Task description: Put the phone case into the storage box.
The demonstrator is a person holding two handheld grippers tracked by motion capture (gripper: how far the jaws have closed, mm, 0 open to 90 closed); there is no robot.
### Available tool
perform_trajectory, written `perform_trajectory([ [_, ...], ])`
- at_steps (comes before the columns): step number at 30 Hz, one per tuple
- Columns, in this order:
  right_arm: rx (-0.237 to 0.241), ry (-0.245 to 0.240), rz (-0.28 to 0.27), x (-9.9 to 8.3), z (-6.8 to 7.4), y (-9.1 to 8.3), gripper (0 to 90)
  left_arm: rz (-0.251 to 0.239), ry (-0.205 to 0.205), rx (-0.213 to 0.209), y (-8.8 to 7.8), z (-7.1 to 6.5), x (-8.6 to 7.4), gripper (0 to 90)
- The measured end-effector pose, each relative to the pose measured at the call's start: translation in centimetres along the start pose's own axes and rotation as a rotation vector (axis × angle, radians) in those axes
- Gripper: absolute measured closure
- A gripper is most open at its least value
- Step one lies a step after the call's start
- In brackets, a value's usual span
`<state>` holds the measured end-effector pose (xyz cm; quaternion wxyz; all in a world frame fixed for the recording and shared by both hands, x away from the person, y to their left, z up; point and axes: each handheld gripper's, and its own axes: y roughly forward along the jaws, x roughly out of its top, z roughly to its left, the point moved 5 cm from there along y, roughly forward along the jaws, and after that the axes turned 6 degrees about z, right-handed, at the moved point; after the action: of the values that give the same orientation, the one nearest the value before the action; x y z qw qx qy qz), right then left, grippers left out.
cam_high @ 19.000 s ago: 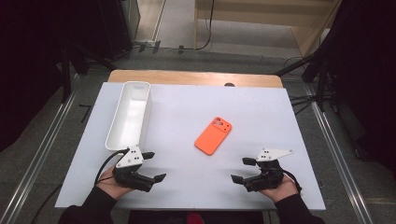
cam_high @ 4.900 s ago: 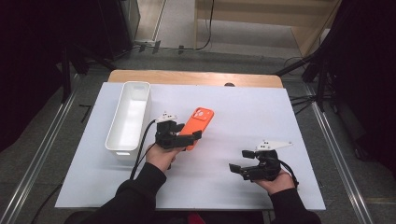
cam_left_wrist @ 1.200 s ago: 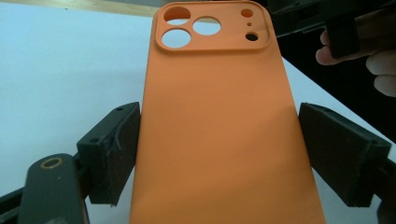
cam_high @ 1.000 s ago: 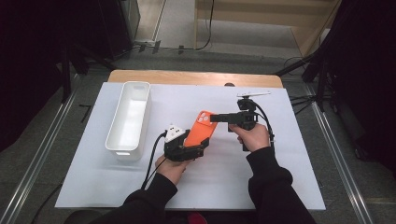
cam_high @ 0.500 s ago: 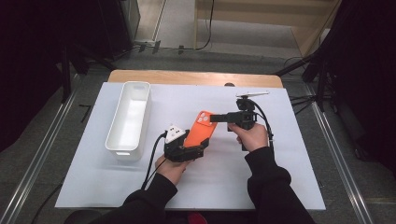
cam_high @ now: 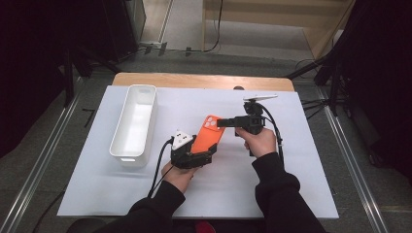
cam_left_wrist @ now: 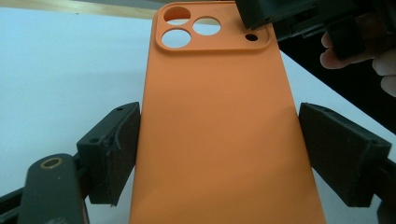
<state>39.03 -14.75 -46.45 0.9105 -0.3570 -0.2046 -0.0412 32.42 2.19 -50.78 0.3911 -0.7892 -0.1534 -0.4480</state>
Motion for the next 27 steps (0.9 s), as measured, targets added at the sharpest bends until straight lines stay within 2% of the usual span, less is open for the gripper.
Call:
perform_trajectory([
  [4, 0.007, -0.001, -0.003, 0.07, 0.16, 0.06, 57.6, 0.002, -0.023, -0.007, 0.07, 0.02, -0.08, 16.0],
  [10, 0.005, 0.011, -0.005, 0.09, 0.14, 0.01, 62.3, -0.003, -0.032, -0.013, 0.03, -0.05, -0.06, 15.9],
  [25, 0.023, 0.031, -0.016, 0.14, 0.08, -0.27, 69.3, -0.010, -0.009, -0.021, 0.24, -0.18, -0.14, 15.7],
  [27, 0.014, 0.031, -0.021, 0.15, 0.11, -0.35, 69.4, -0.011, -0.004, -0.024, 0.27, -0.16, -0.13, 15.6],
])
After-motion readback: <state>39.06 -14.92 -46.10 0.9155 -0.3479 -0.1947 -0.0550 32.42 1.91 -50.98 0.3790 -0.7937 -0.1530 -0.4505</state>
